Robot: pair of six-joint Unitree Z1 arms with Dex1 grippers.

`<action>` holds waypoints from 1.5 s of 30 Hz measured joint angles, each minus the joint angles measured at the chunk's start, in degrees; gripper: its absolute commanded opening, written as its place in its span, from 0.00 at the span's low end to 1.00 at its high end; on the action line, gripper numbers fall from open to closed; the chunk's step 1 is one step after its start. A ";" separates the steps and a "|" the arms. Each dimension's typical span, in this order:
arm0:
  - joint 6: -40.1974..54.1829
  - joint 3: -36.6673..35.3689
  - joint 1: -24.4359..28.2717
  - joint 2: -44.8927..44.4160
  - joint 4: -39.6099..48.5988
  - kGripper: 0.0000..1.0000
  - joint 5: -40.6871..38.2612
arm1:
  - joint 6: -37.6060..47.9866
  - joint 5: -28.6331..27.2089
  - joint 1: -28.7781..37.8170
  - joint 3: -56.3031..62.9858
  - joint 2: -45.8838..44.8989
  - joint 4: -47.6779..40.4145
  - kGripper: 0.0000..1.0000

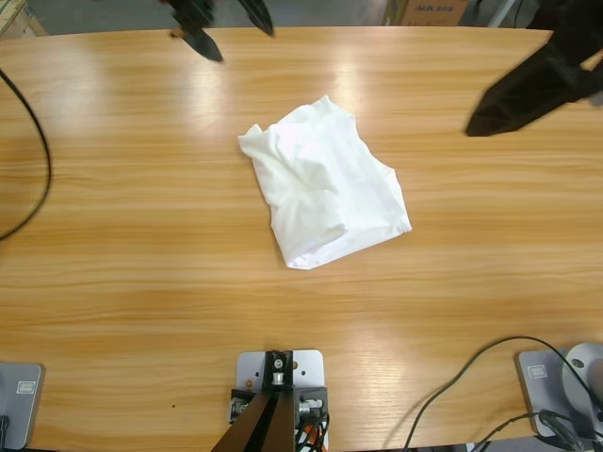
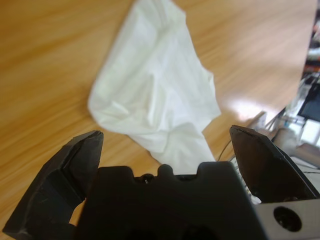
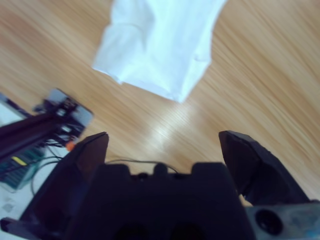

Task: Fold clothes

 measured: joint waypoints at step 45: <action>10.08 60.59 10.23 -25.07 -23.39 1.00 9.21 | -8.89 8.59 -3.54 -3.26 37.30 -14.47 0.56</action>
